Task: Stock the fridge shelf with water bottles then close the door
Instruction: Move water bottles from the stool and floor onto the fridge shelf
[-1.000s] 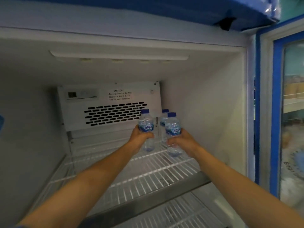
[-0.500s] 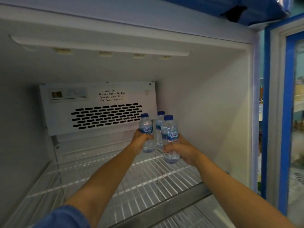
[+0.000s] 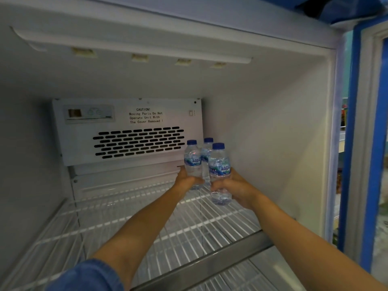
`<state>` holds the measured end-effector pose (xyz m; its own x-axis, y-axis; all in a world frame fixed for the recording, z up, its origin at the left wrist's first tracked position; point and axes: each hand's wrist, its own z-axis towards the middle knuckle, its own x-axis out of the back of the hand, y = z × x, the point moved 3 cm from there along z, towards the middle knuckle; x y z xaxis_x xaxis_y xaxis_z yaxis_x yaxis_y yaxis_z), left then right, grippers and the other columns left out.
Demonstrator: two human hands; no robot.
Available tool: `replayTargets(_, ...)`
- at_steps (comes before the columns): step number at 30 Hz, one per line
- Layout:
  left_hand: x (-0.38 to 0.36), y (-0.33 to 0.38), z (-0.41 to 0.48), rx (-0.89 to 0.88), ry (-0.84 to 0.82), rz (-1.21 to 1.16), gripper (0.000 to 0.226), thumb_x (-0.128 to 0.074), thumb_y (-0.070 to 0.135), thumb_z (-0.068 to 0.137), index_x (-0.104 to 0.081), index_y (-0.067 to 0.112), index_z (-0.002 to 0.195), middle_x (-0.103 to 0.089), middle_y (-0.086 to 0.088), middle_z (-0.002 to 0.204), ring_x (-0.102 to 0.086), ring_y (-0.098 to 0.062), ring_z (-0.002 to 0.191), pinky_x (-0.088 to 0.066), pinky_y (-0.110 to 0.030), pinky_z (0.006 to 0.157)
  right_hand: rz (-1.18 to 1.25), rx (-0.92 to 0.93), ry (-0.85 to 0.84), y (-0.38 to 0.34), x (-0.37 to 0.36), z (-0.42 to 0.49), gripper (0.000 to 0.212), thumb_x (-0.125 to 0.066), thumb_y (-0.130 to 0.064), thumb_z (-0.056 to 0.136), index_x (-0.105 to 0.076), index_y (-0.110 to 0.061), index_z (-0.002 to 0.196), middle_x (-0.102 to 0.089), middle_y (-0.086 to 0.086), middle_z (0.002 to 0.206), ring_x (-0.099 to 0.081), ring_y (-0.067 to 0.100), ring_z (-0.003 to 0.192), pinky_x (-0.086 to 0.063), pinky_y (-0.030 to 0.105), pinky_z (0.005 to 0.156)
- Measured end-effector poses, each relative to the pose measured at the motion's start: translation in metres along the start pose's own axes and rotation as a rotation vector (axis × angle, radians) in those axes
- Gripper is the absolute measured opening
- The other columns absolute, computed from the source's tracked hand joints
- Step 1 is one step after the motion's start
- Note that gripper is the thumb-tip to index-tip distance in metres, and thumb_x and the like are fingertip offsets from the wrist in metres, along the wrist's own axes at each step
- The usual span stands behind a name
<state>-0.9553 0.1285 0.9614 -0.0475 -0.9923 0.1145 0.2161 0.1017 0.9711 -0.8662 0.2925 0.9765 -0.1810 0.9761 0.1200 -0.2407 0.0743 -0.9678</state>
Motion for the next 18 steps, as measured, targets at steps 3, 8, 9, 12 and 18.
replayTargets(3,0.0,-0.004,0.001,-0.007,-0.021,0.005,0.078,-0.082,0.002,0.048,-0.057,0.011,0.122,-0.07,-0.007,0.109,-0.066,-0.025,0.103,-0.052,-0.043,0.092,-0.017,-0.005,0.015,-0.001,0.0,0.0,0.08,-0.078,-0.014,0.05,-0.052,-0.011,0.126,-0.067,0.019,0.114,-0.062,0.038,0.108,-0.048,0.058,0.095)
replayTargets(8,0.002,-0.007,0.006,-0.02,-0.049,0.009,0.086,-0.083,0.01,0.042,-0.055,0.014,0.124,-0.071,-0.004,0.11,-0.066,-0.023,0.102,-0.052,-0.045,0.094,-0.027,0.013,0.006,-0.004,-0.002,-0.004,0.077,-0.077,-0.013,0.05,-0.054,-0.009,0.124,-0.067,0.021,0.113,-0.061,0.041,0.109,-0.047,0.059,0.096)
replayTargets(9,0.002,-0.008,0.006,-0.02,-0.047,0.014,0.089,-0.083,0.012,0.041,-0.054,0.014,0.125,-0.07,-0.005,0.11,-0.066,-0.023,0.103,-0.052,-0.045,0.094,-0.036,0.021,0.003,-0.005,-0.002,-0.005,0.071,-0.075,-0.01,0.052,-0.057,-0.008,0.121,-0.066,0.023,0.113,-0.06,0.043,0.11,-0.046,0.059,0.096)
replayTargets(12,0.001,-0.009,0.008,-0.007,-0.058,0.02,0.094,-0.083,0.015,0.038,-0.051,0.012,0.127,-0.07,-0.006,0.111,-0.066,-0.023,0.103,-0.052,-0.044,0.094,-0.038,0.033,0.001,-0.01,-0.003,-0.009,0.061,-0.07,-0.004,0.057,-0.06,-0.005,0.118,-0.065,0.026,0.113,-0.057,0.046,0.111,-0.044,0.059,0.097)
replayTargets(18,0.001,-0.013,0.015,0.018,-0.067,0.046,0.099,-0.082,0.017,0.036,-0.049,0.011,0.129,-0.069,-0.005,0.112,-0.065,-0.023,0.105,-0.051,-0.043,0.095,-0.043,0.022,0.004,-0.011,-0.004,-0.008,0.068,-0.073,-0.007,0.053,-0.059,-0.006,0.119,-0.066,0.025,0.114,-0.06,0.043,0.11,-0.045,0.058,0.098)
